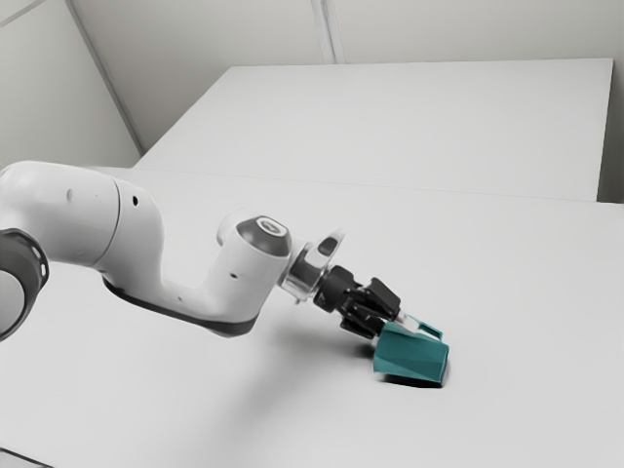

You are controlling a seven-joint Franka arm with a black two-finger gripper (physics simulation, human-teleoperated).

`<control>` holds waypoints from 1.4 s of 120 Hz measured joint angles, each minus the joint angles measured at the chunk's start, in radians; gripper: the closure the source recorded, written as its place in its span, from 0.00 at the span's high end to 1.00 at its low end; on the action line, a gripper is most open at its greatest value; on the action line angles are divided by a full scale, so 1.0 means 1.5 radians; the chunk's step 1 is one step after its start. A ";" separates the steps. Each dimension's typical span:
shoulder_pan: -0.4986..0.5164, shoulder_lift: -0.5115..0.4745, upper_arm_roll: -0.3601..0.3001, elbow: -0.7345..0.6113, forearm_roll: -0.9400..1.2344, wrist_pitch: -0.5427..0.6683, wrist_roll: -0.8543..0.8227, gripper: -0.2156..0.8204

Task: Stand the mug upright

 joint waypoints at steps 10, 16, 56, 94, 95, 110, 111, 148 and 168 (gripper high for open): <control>0.000 -0.002 -0.001 0.005 0.001 -0.001 0.008 0.21; 0.000 -0.005 -0.005 0.007 0.002 -0.001 0.012 0.16; 0.001 -0.078 -0.020 0.007 0.015 -0.004 0.025 0.06; -0.024 -0.178 0.052 0.090 0.465 -0.067 -0.107 0.04; -0.026 -0.179 0.056 0.091 0.478 -0.069 -0.111 0.04; -0.051 -0.184 0.104 0.114 0.651 -0.097 -0.174 0.04; -0.052 -0.184 0.105 0.115 0.661 -0.098 -0.178 0.04; -0.007 -0.185 0.153 0.104 0.843 -0.106 -0.289 0.04; 0.057 -0.159 0.155 0.077 0.872 -0.059 -0.329 0.03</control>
